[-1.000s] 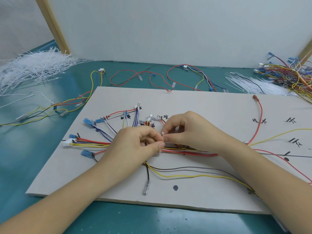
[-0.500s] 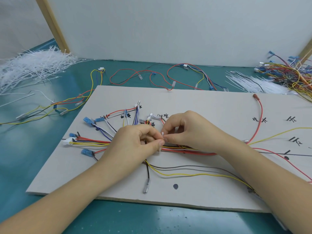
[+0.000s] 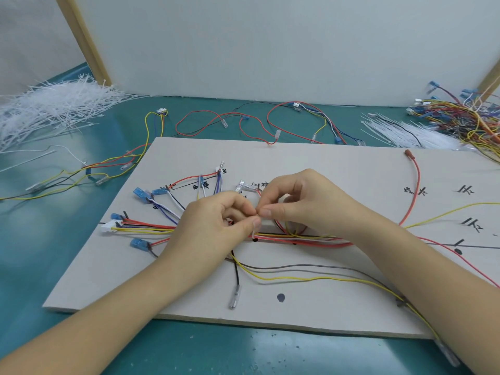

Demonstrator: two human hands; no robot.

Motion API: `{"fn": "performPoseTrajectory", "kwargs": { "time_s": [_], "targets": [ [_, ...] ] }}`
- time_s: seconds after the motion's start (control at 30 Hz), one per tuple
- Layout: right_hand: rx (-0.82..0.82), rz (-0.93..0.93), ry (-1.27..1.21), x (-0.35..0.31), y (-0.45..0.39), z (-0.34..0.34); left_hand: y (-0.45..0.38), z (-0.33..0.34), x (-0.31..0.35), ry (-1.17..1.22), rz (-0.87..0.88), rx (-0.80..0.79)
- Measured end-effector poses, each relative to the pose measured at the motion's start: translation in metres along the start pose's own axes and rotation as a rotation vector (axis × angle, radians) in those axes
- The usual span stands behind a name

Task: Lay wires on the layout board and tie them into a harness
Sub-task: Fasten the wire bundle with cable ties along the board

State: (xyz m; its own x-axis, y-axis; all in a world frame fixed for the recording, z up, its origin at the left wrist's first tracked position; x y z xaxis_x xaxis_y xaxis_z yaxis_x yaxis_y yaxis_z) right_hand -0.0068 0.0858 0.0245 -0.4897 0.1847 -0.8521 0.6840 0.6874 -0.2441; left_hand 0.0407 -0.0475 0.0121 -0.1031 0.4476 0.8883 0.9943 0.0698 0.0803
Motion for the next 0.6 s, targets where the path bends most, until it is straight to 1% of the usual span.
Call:
{"fn": "performPoseTrajectory", "kwargs": {
  "time_s": [0.1, 0.2, 0.3, 0.4, 0.53, 0.6],
  "targets": [
    [0.066, -0.085, 0.054, -0.0054, -0.0026, -0.0013, -0.0021, -0.0011, -0.0004, 0.043, -0.023, -0.027],
    [0.085, -0.131, 0.136, -0.0071, -0.0029, -0.0011, -0.0039, 0.0003, -0.0005, 0.058, -0.037, -0.076],
    [0.109, -0.139, 0.1, -0.0059, -0.0027, -0.0024, -0.0057, 0.0022, 0.002, 0.108, -0.034, -0.137],
    [0.13, -0.138, 0.066, -0.0049, -0.0036, -0.0029, -0.0086, 0.0024, 0.0023, 0.121, -0.048, -0.166],
    [0.126, -0.149, 0.017, -0.0073, -0.0032, -0.0003, -0.0099, 0.0042, 0.0011, 0.133, -0.086, -0.21],
    [0.105, -0.169, 0.045, -0.0105, -0.0028, 0.0009, -0.0101, 0.0054, 0.0018, 0.106, -0.092, -0.219]
  ]
}}
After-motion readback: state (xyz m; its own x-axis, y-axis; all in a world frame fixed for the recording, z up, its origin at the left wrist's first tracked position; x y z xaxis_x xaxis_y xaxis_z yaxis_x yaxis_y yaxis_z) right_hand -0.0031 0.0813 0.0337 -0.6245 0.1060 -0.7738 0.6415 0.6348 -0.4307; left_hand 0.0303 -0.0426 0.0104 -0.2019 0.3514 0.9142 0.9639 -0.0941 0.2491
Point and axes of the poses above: each hand's wrist, its own y-axis away from the middle knuckle, its own z-axis out of the palm, x = y × z, the point moved 6 cm from there along -y, towards the middle knuckle, and after that the axes turned 14 degrees about -z, right-handed, at the moved point
